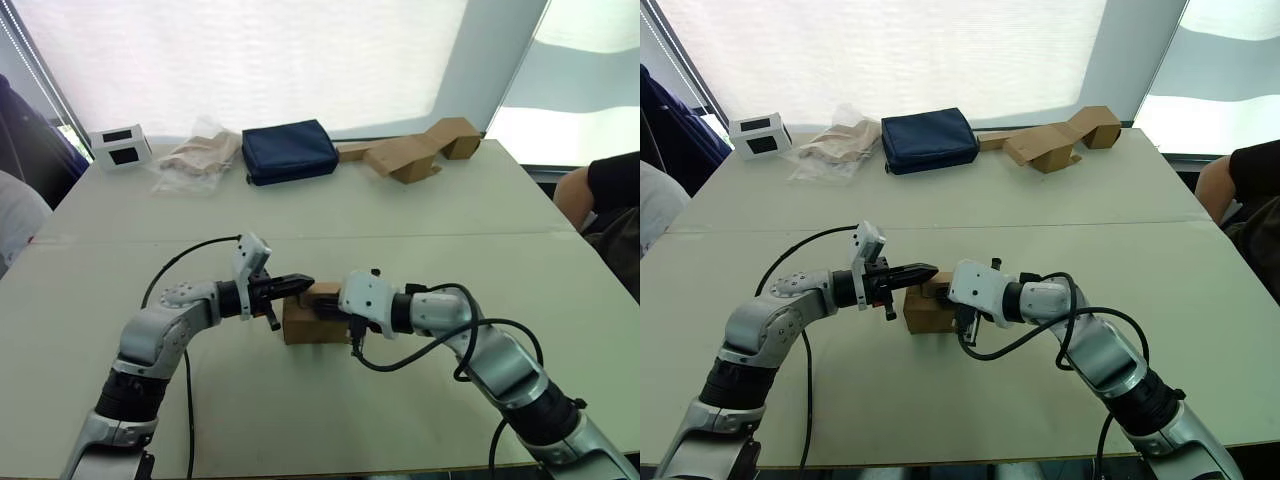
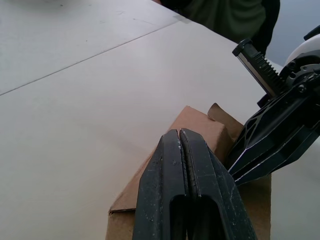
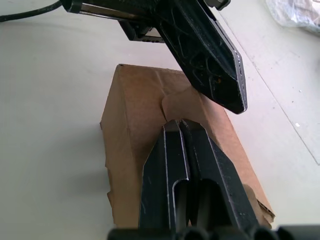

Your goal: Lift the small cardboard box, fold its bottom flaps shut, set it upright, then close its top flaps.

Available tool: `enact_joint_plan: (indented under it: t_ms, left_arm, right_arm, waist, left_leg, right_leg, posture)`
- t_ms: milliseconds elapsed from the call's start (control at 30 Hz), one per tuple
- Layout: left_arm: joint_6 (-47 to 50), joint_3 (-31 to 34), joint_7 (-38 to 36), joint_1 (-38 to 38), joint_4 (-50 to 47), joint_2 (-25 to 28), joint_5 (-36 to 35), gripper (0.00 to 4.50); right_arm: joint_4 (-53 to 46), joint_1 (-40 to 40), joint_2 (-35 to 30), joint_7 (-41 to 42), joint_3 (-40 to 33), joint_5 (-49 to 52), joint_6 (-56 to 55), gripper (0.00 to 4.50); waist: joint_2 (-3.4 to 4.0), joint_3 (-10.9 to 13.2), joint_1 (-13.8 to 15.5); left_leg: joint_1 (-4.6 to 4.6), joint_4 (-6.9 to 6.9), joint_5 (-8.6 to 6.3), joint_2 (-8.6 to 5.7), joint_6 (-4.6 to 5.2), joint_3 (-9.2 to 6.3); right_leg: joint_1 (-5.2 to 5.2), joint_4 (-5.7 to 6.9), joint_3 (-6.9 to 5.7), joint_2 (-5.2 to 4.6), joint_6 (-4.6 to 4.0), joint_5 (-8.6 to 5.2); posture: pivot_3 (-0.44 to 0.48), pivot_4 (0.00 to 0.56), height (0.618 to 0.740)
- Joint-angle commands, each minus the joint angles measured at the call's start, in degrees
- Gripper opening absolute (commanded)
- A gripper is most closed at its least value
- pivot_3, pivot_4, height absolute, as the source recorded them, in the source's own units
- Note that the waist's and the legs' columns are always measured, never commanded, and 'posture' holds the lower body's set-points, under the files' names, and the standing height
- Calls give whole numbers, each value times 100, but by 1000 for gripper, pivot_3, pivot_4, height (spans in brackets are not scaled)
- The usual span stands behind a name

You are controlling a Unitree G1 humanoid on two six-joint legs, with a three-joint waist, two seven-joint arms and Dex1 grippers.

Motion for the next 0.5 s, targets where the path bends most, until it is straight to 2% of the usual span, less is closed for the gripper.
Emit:
enact_joint_plan:
  t_ms: [33, 200, 500]
  left_arm:
    - [11, 42, 3, -8, -187, -9, -83, 13]
    - [70, 177, 108, -96, -143, -111, -206, 13]
    - [-48, 76, 235, -157, -15, -88, -9, 13]
  right_arm:
    - [46, -42, 3, -73, -30, -195, -16, 0]
    - [6, -49, 56, -111, -3, -320, -44, 0]
    - [-130, 8, 49, -12, 10, -311, -61, 0]
  waist:
    - [0, 0, 1]
    - [0, 0, 3]
    - [0, 0, 3]
  left_leg:
    - [0, 0, 0, 0, 0, 0]
    - [0, 0, 0, 0, 0, 0]
    - [1, 1, 0, -1, -1, 0]
  right_leg:
    - [0, 0, 0, 0, 0, 0]
    - [1, 0, 0, 0, 0, 0]
    - [1, 0, 0, -1, 0, 0]
  posture:
    - [0, 150, 740]
    - [0, 150, 740]
    - [0, 150, 740]
